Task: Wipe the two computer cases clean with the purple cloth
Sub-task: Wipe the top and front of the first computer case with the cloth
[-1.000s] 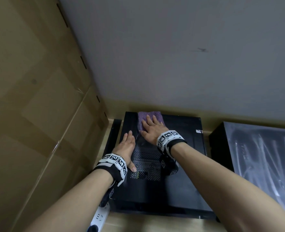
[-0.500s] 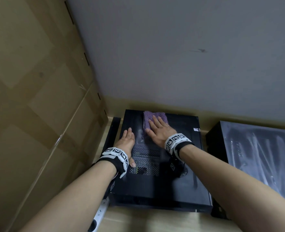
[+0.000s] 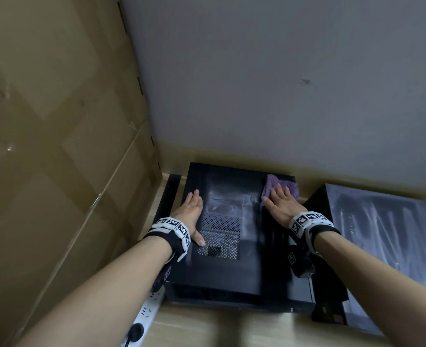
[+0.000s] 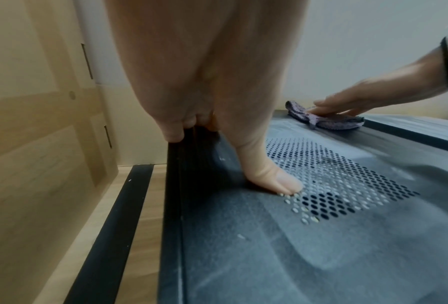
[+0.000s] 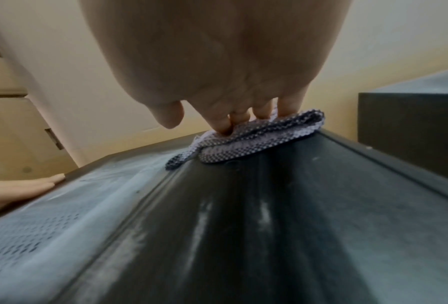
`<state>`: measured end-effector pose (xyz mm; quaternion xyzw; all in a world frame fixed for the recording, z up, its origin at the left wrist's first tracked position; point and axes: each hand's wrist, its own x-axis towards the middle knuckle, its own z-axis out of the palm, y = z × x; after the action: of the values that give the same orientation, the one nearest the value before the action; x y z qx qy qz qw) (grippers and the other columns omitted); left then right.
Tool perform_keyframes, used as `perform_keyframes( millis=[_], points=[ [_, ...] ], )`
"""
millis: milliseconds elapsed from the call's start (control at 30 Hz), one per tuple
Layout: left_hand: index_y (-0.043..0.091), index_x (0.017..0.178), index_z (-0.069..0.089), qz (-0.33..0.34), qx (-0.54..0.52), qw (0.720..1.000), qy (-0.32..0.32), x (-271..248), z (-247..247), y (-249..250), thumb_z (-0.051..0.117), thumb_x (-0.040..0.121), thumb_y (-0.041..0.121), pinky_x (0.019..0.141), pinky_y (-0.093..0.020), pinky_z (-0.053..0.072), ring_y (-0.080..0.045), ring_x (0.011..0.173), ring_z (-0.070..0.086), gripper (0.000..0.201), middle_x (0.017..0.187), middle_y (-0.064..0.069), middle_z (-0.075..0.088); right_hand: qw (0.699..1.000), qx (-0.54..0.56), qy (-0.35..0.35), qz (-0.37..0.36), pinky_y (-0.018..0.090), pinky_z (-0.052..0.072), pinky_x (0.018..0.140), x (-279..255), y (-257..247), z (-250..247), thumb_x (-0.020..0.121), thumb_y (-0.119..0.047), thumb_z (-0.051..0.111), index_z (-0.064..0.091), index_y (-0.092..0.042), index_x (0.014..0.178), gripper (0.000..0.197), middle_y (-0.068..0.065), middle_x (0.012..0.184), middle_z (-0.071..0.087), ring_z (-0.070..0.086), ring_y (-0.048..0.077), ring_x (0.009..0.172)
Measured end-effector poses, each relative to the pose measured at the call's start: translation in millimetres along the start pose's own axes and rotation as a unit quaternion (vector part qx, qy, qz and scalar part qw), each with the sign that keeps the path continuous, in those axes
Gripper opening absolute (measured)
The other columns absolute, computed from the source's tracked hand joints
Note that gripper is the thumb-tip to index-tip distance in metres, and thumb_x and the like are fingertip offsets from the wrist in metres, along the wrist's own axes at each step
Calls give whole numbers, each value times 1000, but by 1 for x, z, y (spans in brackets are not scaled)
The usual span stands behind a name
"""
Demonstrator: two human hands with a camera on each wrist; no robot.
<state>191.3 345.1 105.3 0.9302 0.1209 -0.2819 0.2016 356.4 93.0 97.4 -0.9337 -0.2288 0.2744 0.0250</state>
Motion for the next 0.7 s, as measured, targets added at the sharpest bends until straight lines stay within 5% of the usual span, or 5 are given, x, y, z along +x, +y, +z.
perform_keyframes(
  millis=[500,700],
  points=[
    [-3,151,-7,-9,62,998,-1,3,-4,18,91,59,35,122,-42,12,-32,147,-16,140,159,-16,-21,993,-34,18,-110,39,-2,121,27,-137,22,99,-38,35,4,-15,157,70,7,165,-10,-10,28,151],
    [-2,151,-11,-3,37,999,-10,5,-4,10,91,59,37,122,-40,5,-30,146,-22,142,157,-15,-27,996,-26,14,-87,35,1,121,8,-107,13,103,-47,31,6,-24,158,65,-3,165,-9,-8,17,152]
  ],
)
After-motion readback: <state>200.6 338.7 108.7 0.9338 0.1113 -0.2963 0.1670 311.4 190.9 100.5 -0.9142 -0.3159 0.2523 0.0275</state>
